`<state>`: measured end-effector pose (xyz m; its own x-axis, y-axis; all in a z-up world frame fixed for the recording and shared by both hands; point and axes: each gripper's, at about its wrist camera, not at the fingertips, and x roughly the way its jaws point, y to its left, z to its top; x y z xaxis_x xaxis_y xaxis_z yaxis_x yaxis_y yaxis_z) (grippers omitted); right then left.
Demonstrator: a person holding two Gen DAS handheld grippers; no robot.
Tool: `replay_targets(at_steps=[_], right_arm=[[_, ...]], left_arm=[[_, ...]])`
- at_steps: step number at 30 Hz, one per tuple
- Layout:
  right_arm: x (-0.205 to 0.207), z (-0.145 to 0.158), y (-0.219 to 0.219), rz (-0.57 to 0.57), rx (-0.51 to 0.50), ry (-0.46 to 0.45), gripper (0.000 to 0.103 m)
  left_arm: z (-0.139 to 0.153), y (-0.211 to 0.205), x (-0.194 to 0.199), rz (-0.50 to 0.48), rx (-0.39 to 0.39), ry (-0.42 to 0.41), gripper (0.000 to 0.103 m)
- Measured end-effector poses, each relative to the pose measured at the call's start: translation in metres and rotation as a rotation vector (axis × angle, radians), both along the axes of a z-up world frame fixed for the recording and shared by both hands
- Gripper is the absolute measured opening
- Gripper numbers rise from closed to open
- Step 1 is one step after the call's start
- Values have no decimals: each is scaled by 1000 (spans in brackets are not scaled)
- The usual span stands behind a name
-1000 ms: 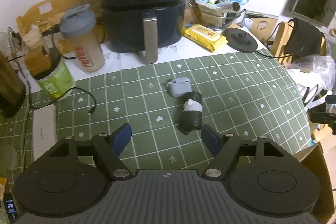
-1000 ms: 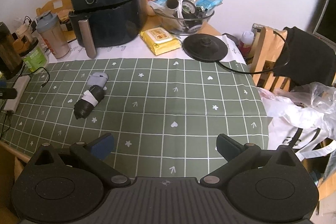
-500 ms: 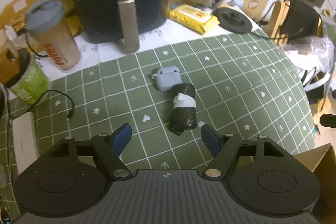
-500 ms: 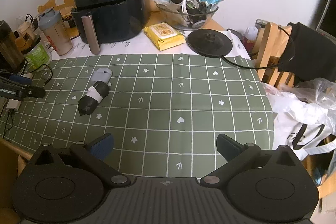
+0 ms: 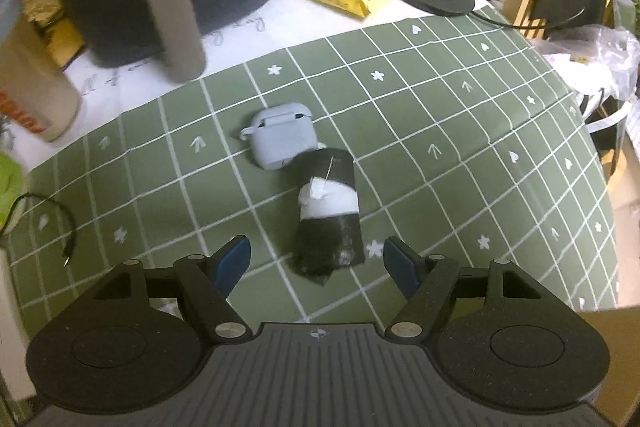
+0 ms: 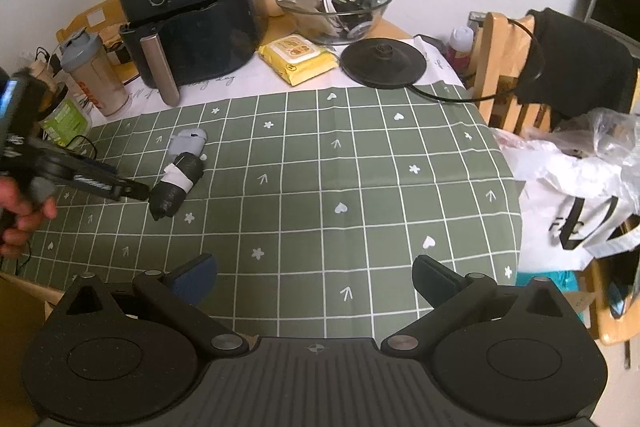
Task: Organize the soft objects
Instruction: 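Lower the left tool onto the black roll with white band and close it, then lower the right tool onto the grey earbud case while the left tool holds the roll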
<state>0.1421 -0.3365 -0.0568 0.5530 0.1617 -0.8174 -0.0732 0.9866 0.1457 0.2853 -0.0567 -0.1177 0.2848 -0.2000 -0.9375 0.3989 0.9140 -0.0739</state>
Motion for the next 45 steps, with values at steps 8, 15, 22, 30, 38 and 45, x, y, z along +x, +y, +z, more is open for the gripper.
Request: replay_targets(at_steps=[8, 15, 22, 30, 38, 45], right_arm=[[-5, 0, -6, -43, 9, 14, 103], [-3, 1, -10, -51, -1, 17, 103], [12, -2, -8, -7, -9, 15, 103], [34, -9, 1, 70, -11, 20, 103], [60, -17, 12, 153, -1, 22, 103], [85, -26, 27, 254, 17, 20, 103]], left_arm=[[-37, -20, 27, -44, 27, 54, 71], [-53, -31, 33, -58, 59, 22, 49], [-47, -30, 35, -68, 46, 28, 42], [-26, -17, 28, -56, 1, -26, 42], [-4, 10, 19, 3, -48, -84, 42], [5, 42, 8, 104, -42, -95, 42]])
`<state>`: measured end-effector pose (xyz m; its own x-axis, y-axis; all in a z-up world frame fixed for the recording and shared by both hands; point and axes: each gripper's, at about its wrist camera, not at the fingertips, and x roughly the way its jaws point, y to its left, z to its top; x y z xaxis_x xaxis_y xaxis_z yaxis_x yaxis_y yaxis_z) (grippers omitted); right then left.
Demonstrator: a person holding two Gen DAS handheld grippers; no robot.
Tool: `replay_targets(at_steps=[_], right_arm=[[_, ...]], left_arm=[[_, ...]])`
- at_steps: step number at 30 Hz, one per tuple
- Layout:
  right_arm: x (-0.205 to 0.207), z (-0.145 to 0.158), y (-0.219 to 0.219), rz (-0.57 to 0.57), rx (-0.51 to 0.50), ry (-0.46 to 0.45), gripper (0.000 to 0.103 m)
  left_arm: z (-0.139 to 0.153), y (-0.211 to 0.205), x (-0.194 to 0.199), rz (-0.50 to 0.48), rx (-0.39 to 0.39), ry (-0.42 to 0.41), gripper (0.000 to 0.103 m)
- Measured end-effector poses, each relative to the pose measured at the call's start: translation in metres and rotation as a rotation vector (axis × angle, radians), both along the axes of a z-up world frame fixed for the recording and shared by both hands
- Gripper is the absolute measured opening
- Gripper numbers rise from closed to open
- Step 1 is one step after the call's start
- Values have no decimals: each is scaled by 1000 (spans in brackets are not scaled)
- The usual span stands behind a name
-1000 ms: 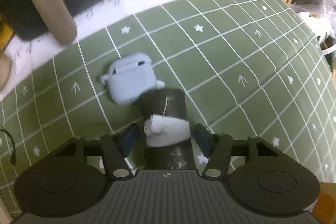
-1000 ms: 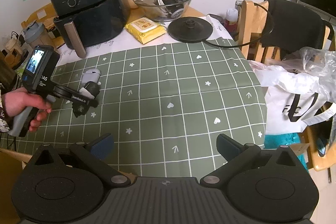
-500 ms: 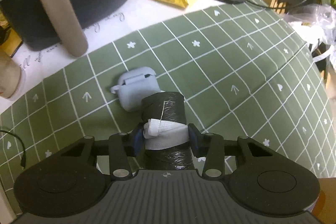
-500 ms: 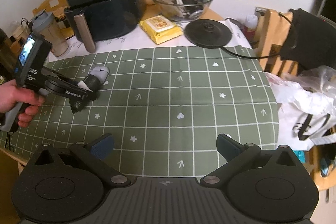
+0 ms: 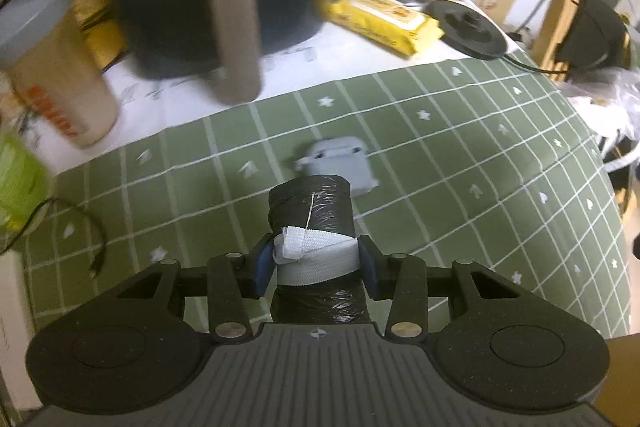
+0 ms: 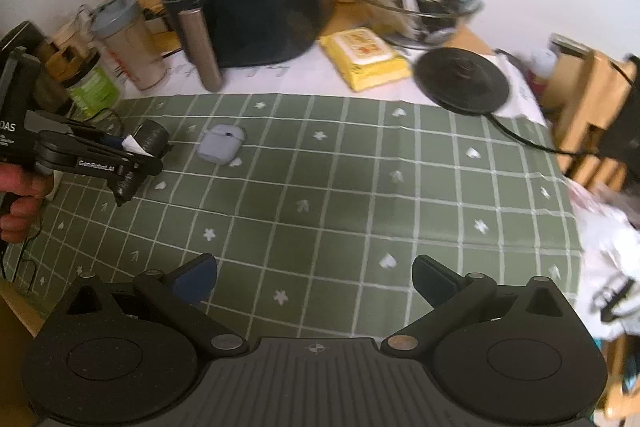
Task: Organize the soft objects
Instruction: 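Lower the right tool onto the grey earbud case while the left tool holds the roll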
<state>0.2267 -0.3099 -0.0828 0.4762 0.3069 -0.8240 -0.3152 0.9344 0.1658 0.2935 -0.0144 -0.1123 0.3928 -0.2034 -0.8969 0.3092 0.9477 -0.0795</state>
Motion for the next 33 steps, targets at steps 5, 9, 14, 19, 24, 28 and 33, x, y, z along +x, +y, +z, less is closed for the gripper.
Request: replay_targets(at_steps=[5, 9, 14, 19, 24, 28, 33], right_arm=[[17, -7, 15, 115, 28, -22, 103], [33, -12, 28, 189, 14, -41, 103], [51, -19, 40, 287, 30, -65, 103], [68, -29, 60, 393, 22, -86, 103], [86, -42, 82, 474, -46, -115, 102], [100, -54, 100, 543, -93, -127, 96], [112, -70, 123, 640, -155, -148, 96]], left_arm=[[5, 24, -13, 53, -30, 2, 42], [11, 38, -25, 89, -52, -4, 42], [19, 53, -42, 134, -70, -18, 42], [26, 64, -57, 178, -92, -23, 42], [32, 72, -72, 210, -112, -29, 42], [34, 78, -81, 242, -127, -33, 42], [35, 87, -90, 277, -136, -32, 42]])
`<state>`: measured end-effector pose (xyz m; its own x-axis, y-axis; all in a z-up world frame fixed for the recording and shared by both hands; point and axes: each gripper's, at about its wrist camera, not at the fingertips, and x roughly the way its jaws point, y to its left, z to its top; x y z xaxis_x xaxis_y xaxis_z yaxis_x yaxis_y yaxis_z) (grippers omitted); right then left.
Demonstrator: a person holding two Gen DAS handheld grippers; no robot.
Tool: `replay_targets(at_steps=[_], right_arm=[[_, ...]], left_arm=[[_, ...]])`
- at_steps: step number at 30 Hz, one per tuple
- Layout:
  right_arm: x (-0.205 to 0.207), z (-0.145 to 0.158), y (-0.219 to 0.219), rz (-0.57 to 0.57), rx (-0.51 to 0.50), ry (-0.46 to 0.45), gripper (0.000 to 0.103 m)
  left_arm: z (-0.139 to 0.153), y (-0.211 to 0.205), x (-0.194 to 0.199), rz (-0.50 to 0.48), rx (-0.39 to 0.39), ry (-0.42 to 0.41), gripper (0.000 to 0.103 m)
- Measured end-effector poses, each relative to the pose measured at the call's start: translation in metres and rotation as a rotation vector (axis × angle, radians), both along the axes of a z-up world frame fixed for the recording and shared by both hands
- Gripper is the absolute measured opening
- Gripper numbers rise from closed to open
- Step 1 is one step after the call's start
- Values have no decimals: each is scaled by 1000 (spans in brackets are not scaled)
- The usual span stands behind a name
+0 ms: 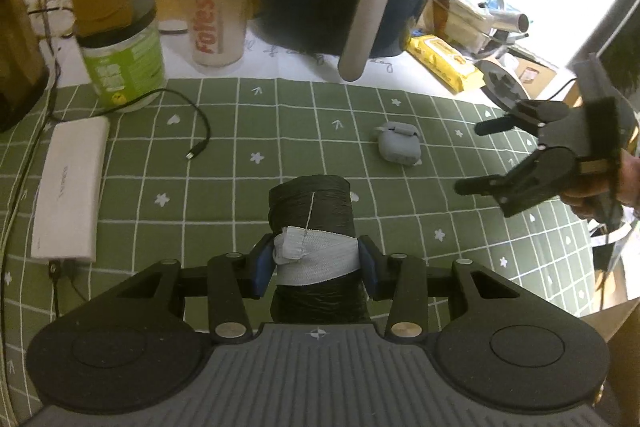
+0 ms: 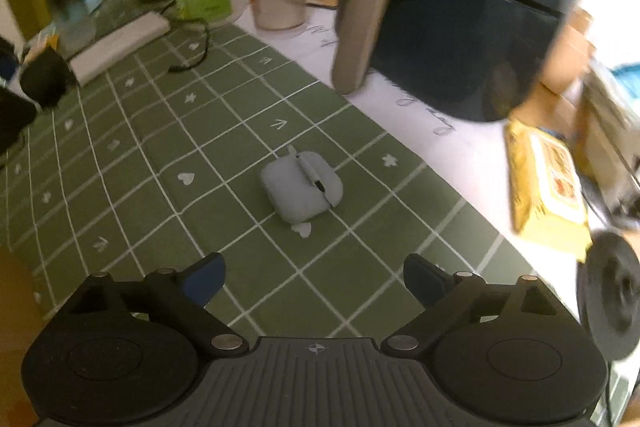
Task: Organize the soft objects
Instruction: 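Lower the right tool onto the grey earbud case while the left tool holds the roll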
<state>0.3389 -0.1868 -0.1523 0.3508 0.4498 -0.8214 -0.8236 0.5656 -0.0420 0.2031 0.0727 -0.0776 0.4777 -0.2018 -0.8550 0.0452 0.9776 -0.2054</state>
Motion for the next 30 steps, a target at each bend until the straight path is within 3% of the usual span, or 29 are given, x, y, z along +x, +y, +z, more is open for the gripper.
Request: replay_targets(at_steps=[11, 15, 22, 30], right_arm=[[21, -20, 51, 120, -62, -37, 85], [30, -26, 63, 144, -70, -31, 75], [42, -29, 66, 134, -48, 41, 58], [39, -20, 64, 112, -73, 35, 54]], left_arm=[[-2, 21, -22, 68, -8, 4, 42], [-3, 27, -29, 88, -11, 9, 42], [-5, 33, -37, 102, -4, 15, 42], [-4, 31, -36, 92, -2, 10, 42]])
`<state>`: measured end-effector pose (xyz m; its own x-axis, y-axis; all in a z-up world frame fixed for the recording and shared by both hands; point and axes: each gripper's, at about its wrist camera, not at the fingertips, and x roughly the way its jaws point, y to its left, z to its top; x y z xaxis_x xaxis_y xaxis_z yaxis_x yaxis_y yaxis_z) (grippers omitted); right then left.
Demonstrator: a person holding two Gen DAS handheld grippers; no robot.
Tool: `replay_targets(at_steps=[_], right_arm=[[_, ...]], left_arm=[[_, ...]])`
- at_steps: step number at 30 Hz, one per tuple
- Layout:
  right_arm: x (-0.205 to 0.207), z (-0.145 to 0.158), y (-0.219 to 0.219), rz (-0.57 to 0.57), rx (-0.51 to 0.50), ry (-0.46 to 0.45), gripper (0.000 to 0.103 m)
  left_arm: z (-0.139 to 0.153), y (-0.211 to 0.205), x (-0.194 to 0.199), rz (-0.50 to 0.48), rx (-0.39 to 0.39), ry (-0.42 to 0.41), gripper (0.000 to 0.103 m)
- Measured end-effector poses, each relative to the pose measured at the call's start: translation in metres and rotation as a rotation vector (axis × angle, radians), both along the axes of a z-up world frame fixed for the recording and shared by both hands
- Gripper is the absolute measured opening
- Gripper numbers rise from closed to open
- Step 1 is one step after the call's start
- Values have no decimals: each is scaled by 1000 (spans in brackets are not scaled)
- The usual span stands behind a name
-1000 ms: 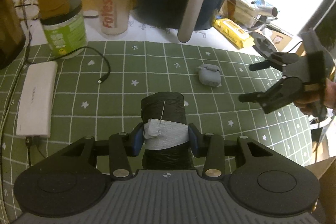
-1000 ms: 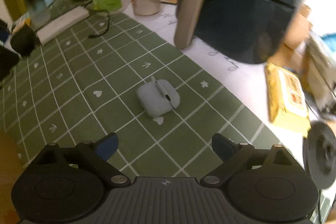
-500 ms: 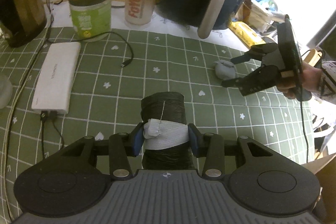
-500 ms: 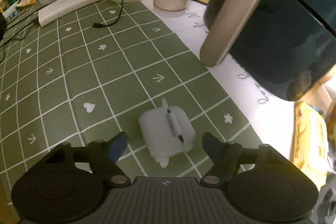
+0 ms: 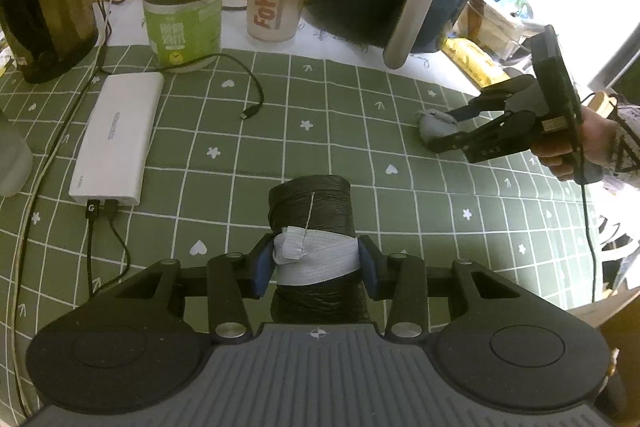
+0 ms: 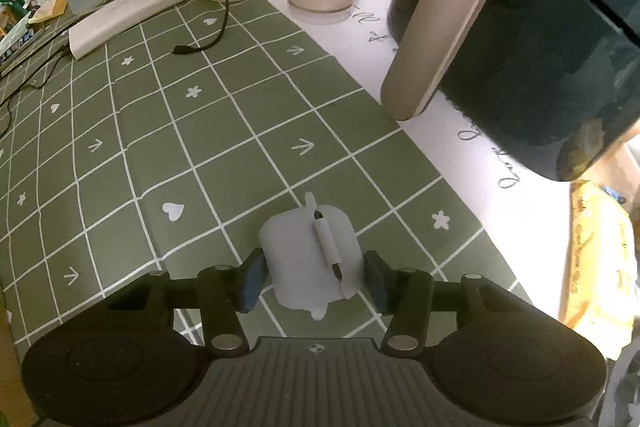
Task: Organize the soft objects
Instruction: 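Lower the right tool onto the grey earbud case while the left tool holds the roll, then close the right tool on the grey case and lift it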
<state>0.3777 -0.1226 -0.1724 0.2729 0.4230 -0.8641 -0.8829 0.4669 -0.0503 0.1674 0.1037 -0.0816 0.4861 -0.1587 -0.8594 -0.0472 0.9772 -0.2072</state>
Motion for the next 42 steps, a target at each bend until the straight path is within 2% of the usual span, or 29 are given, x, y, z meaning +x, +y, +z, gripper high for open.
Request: replay_targets(at_steps=[21, 31, 42], right_arm=[[-39, 52, -58, -272, 11, 12, 53], [-62, 84, -95, -415, 64, 28, 53], [-95, 118, -129, -546, 135, 63, 53]], left_arm=[[26, -28, 17, -76, 15, -61, 42], [50, -44, 18, -108, 16, -92, 42], [66, -62, 15, -97, 29, -80, 42]])
